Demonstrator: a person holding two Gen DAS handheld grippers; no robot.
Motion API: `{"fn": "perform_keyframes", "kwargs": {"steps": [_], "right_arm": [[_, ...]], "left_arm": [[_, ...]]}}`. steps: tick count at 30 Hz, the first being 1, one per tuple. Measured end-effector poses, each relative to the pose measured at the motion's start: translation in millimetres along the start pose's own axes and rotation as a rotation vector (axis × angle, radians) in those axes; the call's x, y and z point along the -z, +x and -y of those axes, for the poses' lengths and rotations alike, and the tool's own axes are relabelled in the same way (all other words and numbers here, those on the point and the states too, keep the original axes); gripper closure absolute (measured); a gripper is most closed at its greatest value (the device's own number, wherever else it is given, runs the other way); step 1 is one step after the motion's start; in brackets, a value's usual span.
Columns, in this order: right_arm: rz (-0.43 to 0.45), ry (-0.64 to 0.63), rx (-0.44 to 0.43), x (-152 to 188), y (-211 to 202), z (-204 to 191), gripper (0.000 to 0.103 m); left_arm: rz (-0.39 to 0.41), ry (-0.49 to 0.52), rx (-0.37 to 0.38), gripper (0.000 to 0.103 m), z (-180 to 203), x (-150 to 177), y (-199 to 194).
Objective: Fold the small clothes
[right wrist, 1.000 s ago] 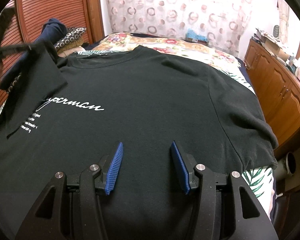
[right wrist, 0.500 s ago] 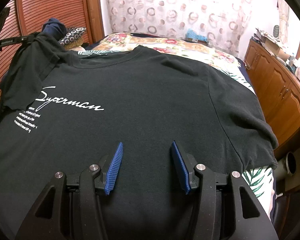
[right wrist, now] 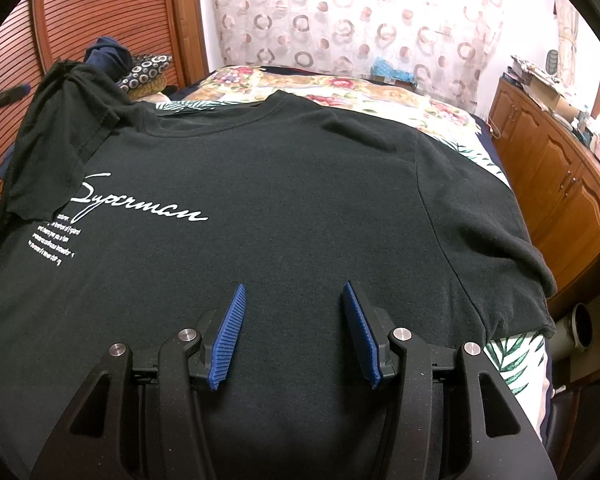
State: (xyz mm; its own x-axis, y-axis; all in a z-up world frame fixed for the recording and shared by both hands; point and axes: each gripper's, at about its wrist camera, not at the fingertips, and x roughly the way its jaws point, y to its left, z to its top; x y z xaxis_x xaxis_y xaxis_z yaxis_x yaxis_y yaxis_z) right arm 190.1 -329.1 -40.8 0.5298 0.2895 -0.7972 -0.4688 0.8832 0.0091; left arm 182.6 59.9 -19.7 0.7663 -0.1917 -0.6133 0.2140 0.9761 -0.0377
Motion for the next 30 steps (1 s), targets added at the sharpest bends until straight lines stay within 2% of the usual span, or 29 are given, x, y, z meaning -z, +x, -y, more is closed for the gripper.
{"fn": "perform_keyframes", "kwargs": {"steps": [8, 12, 17, 24, 27, 30], "right_arm": [[0.003, 0.008, -0.003, 0.3, -1.2, 1.2, 0.051], [0.034, 0.061, 0.005, -0.7, -11.8, 17.2, 0.051], [0.076, 0.144, 0.072, -2.8, -33.7, 66.3, 0.051], [0.038, 0.228, 0.185, 3.7, -34.6, 130.3, 0.051], [0.017, 0.271, 0.19, 8.3, -31.1, 148.8, 0.051], [0.002, 0.297, 0.178, 13.3, -29.6, 157.4, 0.051]], "left_arm": [[-0.119, -0.017, 0.064, 0.038, 31.2, 41.6, 39.1], [-0.166, 0.004, 0.061, 0.038, 45.6, 54.5, 55.7], [-0.212, 0.03, 0.065, 0.038, 56.0, 64.4, 67.2], [-0.225, 0.057, 0.049, 0.038, 64.9, 69.6, 71.9], [-0.225, 0.065, 0.05, 0.034, 67.9, 71.1, 71.9], [-0.236, 0.08, 0.064, 0.025, 70.8, 69.8, 74.7]]}}
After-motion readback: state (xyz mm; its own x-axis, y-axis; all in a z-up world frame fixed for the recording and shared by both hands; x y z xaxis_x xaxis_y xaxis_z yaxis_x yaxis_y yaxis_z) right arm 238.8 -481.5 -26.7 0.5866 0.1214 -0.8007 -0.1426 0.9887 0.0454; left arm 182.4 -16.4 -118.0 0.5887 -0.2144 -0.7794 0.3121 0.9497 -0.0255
